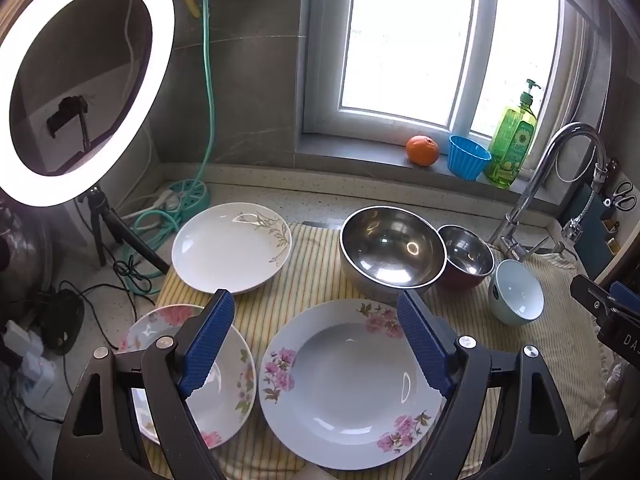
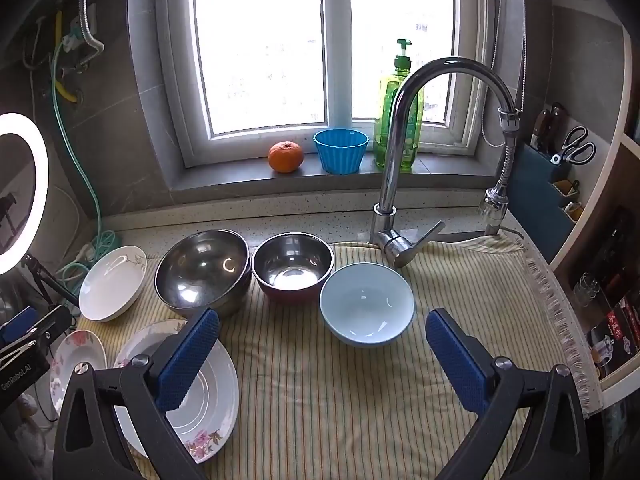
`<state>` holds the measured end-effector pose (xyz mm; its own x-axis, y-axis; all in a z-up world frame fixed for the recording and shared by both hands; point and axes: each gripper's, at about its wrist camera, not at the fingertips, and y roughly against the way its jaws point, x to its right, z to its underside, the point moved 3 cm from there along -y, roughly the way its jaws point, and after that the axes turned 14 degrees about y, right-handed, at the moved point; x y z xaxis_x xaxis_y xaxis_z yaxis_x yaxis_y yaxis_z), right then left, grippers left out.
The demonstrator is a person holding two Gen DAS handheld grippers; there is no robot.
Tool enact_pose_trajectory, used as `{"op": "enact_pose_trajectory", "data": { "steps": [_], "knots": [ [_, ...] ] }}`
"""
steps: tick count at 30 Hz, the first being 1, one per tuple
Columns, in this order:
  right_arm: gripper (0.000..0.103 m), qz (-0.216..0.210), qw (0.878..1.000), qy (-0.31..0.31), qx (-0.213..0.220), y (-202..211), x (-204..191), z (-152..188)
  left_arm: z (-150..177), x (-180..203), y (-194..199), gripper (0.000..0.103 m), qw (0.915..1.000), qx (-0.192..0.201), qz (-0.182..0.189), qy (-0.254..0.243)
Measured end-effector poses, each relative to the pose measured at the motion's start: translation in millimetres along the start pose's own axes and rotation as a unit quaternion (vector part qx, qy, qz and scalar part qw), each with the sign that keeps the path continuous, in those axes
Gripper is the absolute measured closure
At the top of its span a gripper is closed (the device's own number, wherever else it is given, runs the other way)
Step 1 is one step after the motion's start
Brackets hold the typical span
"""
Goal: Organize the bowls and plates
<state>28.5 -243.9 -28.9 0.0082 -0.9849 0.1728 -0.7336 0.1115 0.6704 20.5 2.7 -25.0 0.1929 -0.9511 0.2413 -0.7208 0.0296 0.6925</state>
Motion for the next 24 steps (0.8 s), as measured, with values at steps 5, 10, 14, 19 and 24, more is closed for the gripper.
{"op": "enact_pose_trajectory", "data": {
  "steps": [5, 10, 14, 19, 24],
  "knots": [
    [0.001, -0.003, 1.0, -0.001, 0.0, 1.6, 0.0, -0.7, 1.5, 2.1, 1.6, 0.019, 1.0, 0.0, 0.002, 0.001],
    [0.001, -0.004, 1.0, -0.004, -0.001, 1.8, -1.4, 0.1, 0.6, 1.9, 2.6, 0.019, 1.0, -0.001, 0.003, 0.003],
    [0.001, -0.003, 1.0, -0.006, 0.001, 1.9, -2.2, 0.6, -0.8, 1.6, 2.4, 0.019, 1.0, -0.003, 0.001, 0.001],
    [0.001, -0.006, 1.0, -0.007, -0.002, 1.3, -2.7, 1.9, 0.5, 1.5, 2.4, 0.019, 1.0, -0.004, 0.001, 0.001],
    [0.001, -0.009, 1.0, -0.009, -0.004, 1.2, -2.5, 2.3, 0.8, 1.5, 2.8, 0.019, 1.0, -0.003, 0.001, -0.001]
  ]
}}
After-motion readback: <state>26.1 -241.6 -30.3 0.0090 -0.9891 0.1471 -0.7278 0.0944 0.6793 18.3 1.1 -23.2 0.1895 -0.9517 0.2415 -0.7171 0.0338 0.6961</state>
